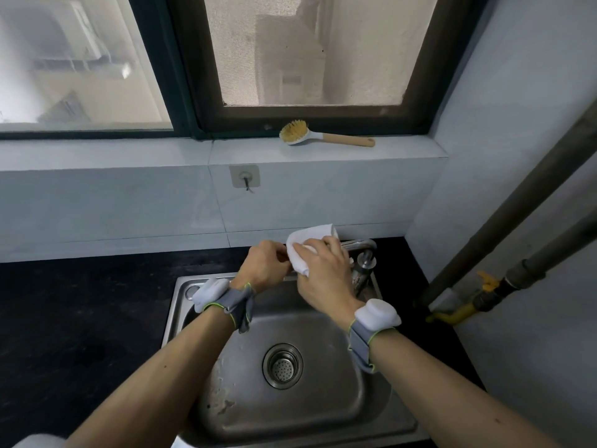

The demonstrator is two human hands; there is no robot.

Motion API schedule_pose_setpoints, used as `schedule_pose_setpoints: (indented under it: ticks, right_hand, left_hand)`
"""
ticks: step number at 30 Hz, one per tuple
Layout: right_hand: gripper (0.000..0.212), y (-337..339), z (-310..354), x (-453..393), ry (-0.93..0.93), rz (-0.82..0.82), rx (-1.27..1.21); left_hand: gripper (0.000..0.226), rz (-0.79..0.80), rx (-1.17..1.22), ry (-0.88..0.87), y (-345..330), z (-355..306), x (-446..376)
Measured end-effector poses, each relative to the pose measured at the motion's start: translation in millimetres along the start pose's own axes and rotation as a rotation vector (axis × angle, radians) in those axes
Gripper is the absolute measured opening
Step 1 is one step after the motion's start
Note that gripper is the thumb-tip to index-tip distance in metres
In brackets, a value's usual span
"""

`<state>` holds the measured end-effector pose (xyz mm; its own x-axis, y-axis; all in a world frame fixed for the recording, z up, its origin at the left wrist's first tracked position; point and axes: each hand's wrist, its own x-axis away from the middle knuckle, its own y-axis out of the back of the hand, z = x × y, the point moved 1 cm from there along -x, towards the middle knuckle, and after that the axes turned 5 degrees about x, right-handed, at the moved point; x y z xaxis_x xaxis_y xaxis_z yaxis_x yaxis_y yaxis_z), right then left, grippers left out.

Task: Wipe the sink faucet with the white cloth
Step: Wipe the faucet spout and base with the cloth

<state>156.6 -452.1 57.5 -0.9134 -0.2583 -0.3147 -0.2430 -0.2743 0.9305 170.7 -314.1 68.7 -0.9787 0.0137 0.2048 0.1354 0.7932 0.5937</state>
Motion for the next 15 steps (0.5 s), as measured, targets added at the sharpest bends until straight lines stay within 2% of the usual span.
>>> schedule_pose_setpoints:
  ticks: [5, 9, 12, 15]
  right_hand:
    - [0.057, -0.6, -3.7, -1.3, 0.032, 0.029, -0.038]
    - [0.057, 0.1, -19.8, -7.1, 0.099, 0.040, 0.037]
    - [0.052, 0.8, -24.7, -13.0, 0.086, 0.080, 0.101]
    - [0.041, 4.6, -17.1, -21.7, 0.045, 0.194, 0.145]
  left_hand:
    - [0.021, 0.009, 0.001, 0.005, 2.7, -1.1, -0.6]
    - [0.023, 0.026, 0.030, 0.014, 2.6, -1.8, -2.9]
    - [0.029, -0.005, 0.032, 0.042, 0.9, 1.1, -5.8]
    - [0.029, -0.022, 0.023, 0.042, -1.2, 2.7, -6.1]
